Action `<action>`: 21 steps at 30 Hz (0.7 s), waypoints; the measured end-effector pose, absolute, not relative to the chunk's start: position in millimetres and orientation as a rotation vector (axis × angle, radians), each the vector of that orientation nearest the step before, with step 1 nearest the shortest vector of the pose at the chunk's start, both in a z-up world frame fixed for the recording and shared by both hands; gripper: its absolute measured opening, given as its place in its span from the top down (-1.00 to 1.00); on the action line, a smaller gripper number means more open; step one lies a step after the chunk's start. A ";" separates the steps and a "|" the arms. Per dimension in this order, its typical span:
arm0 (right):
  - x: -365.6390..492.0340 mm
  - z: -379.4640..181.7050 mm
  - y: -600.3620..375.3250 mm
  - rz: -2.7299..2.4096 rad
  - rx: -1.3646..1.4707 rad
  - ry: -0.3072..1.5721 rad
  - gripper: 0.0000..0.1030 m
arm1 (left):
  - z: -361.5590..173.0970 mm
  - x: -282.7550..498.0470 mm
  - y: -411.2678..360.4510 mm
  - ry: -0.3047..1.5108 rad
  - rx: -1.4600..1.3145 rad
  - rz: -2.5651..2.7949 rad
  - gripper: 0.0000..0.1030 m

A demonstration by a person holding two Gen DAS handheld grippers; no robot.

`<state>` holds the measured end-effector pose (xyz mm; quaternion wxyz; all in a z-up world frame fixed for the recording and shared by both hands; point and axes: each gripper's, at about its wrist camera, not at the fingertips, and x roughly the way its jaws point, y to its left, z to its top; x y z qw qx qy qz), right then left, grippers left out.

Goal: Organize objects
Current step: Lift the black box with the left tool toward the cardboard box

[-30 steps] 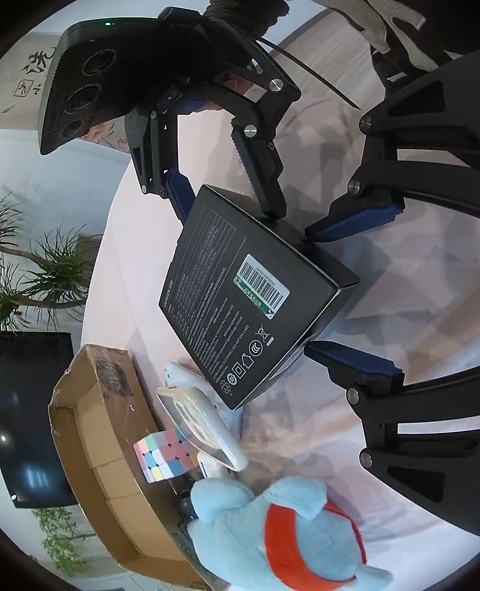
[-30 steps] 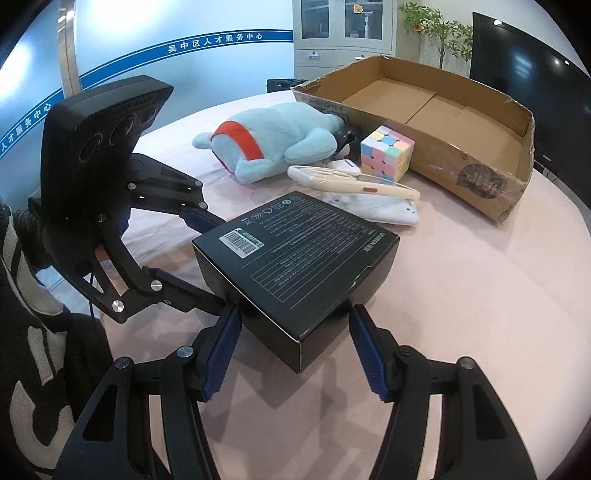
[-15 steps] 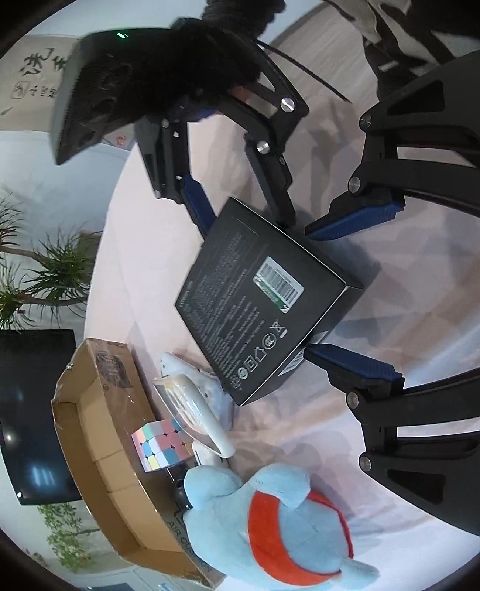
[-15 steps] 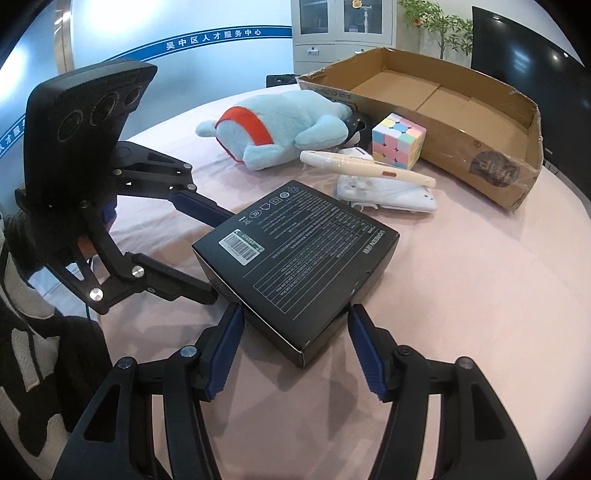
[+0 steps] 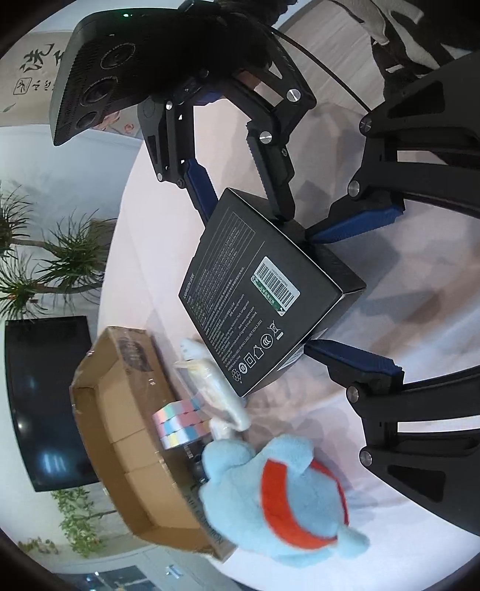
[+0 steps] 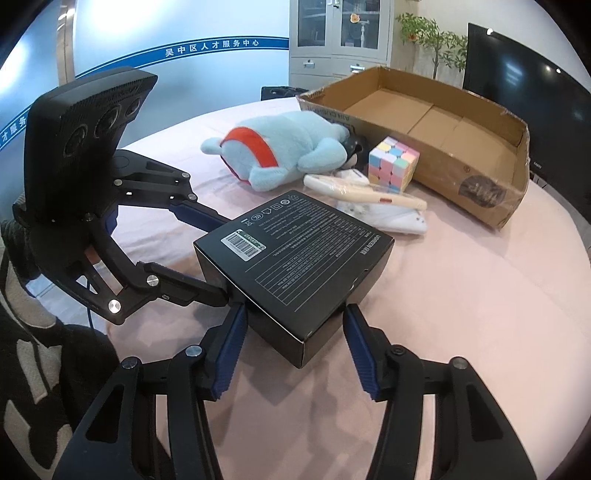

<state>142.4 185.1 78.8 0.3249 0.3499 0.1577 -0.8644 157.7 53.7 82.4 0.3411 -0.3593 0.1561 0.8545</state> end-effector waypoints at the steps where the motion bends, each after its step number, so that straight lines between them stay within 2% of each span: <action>1: 143.9 84.1 184.9 -2.276 0.906 0.413 0.00 | 86.9 158.8 53.4 0.407 -0.926 2.230 -0.03; 12: 116.7 135.6 189.2 -2.380 0.753 0.422 0.00 | 145.7 126.0 59.4 0.458 -0.769 2.335 -0.03; 18: 74.8 164.5 195.9 -2.449 0.674 0.444 0.00 | 177.0 68.1 64.3 0.421 -0.710 2.329 -0.03; 21: 50.6 175.1 199.4 -2.475 0.663 0.443 0.00 | 189.7 40.4 71.5 0.457 -0.674 2.342 -0.03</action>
